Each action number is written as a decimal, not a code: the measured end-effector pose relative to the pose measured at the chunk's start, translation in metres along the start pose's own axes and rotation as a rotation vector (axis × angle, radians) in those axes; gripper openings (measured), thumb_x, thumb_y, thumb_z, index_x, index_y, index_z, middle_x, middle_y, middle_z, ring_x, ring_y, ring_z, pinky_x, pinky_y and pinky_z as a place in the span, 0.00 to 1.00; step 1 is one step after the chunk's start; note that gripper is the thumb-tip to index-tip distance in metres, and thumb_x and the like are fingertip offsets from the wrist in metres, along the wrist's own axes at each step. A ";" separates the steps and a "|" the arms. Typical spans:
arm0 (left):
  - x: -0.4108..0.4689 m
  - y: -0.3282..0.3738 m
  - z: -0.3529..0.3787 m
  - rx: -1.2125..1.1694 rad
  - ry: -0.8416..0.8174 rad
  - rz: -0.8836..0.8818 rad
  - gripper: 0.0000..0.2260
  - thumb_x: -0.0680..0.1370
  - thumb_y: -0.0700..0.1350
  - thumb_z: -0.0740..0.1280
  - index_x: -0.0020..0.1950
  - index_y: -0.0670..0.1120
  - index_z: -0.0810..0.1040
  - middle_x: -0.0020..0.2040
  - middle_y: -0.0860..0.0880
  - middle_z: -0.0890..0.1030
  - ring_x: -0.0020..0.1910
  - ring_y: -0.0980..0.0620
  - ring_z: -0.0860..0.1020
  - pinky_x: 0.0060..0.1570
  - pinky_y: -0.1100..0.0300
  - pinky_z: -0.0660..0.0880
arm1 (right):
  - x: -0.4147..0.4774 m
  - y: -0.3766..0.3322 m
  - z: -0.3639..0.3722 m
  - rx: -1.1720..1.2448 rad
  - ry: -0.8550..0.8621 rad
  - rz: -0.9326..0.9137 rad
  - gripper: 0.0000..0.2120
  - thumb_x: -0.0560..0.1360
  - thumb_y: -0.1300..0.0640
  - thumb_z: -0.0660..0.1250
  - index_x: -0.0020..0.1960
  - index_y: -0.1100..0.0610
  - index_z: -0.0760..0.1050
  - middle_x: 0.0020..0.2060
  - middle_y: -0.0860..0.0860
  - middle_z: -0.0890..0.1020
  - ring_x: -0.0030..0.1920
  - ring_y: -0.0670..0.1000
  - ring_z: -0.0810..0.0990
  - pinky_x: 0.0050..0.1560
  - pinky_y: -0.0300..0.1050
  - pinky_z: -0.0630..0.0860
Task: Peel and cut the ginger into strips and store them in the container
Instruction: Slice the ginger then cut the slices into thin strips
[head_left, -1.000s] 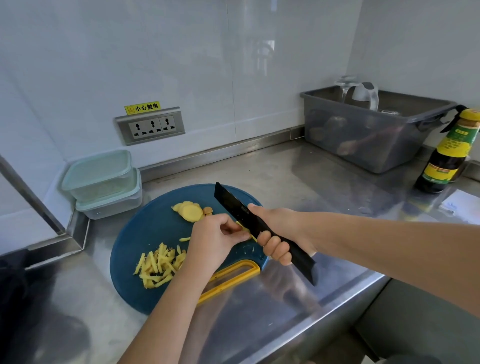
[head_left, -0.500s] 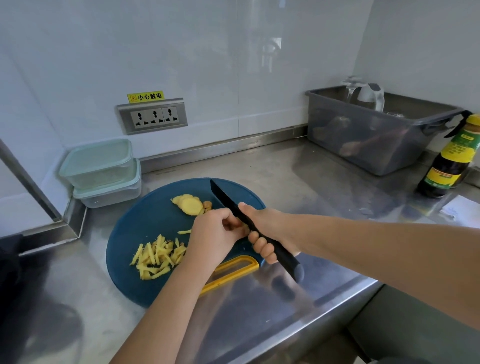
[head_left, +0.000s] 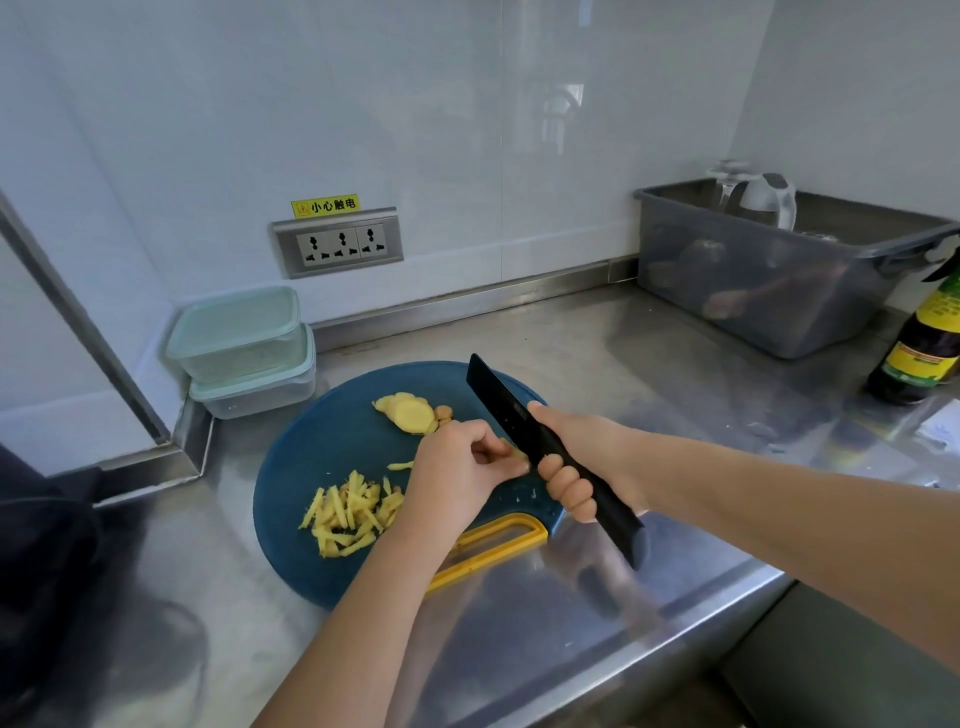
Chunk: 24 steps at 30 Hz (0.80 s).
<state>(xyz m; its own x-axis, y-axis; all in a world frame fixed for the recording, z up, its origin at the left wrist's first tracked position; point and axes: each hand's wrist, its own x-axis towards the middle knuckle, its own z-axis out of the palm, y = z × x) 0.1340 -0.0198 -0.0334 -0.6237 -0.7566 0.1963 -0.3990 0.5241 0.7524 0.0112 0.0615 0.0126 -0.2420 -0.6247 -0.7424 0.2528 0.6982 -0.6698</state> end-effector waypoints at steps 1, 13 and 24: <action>0.000 0.000 -0.001 -0.005 -0.005 -0.008 0.06 0.69 0.48 0.76 0.40 0.50 0.80 0.37 0.57 0.80 0.37 0.61 0.78 0.38 0.74 0.72 | -0.003 -0.001 -0.001 -0.008 -0.008 0.000 0.31 0.76 0.30 0.54 0.27 0.54 0.64 0.20 0.48 0.64 0.17 0.46 0.61 0.17 0.34 0.60; 0.001 -0.001 0.000 0.006 -0.009 -0.034 0.07 0.69 0.50 0.76 0.40 0.51 0.79 0.39 0.54 0.82 0.39 0.58 0.79 0.42 0.66 0.76 | -0.017 0.008 -0.007 -0.036 -0.062 -0.036 0.31 0.76 0.30 0.54 0.28 0.54 0.63 0.21 0.48 0.64 0.18 0.47 0.60 0.18 0.34 0.59; 0.000 -0.001 0.000 0.011 -0.016 -0.010 0.07 0.69 0.49 0.75 0.40 0.51 0.78 0.38 0.54 0.81 0.38 0.59 0.78 0.37 0.71 0.72 | -0.021 0.009 -0.004 -0.093 -0.033 -0.041 0.31 0.76 0.30 0.54 0.27 0.54 0.64 0.21 0.49 0.65 0.18 0.47 0.61 0.17 0.35 0.61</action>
<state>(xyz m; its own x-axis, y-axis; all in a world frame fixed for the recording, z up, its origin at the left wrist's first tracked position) 0.1344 -0.0204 -0.0346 -0.6305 -0.7554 0.1785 -0.4125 0.5209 0.7473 0.0147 0.0827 0.0224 -0.2191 -0.6637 -0.7152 0.1549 0.7001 -0.6971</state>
